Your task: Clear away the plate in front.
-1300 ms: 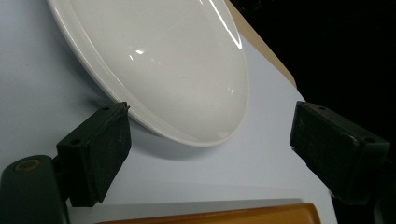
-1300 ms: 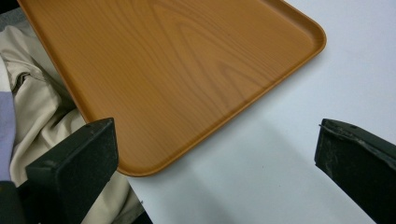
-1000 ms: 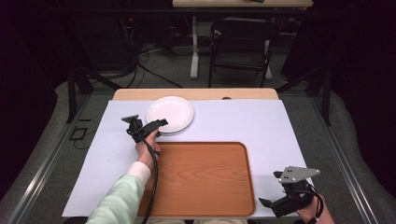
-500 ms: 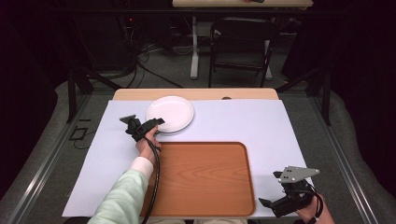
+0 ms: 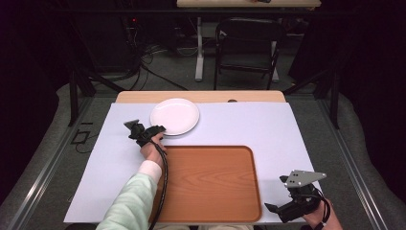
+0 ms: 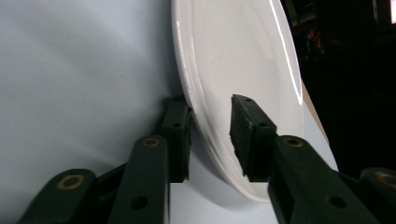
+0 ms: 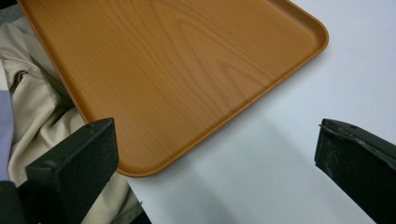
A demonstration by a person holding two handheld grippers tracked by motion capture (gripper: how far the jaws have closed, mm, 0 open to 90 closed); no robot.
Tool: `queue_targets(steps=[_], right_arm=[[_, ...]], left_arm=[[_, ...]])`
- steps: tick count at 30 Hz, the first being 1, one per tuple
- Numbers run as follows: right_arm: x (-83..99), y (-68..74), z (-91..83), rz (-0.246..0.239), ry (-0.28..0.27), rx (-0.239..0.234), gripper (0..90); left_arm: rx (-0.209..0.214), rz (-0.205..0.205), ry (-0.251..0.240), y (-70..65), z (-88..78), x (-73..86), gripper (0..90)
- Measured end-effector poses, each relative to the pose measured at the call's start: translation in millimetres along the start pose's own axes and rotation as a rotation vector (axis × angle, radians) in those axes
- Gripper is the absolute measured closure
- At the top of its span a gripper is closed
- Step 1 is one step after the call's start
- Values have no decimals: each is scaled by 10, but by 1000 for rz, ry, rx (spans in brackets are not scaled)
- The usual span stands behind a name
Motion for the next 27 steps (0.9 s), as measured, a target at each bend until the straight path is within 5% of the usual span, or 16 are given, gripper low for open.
queue_targets(steps=[11,15,27], right_arm=[[1,-2,0,0,0,-3,0],[1,-3,4,1,1,-4,0],[-4,-20,4,19,2,4,0]], left_arm=[[80,-85,-21,80,-2,-15,818],[167,-163,-56,84,-26,-26,852],[232,-64,-48,-75,-153,-69,861]])
Point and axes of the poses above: each handheld gripper's, and its own axes: z roughly forward along the jaws, x roughly out of its underside, y roughly to its left, the point moved 5 cm from there along z, roughly forward along the jaws, and after that the axes turned 7 degrees about x, right-handed, at the moved point
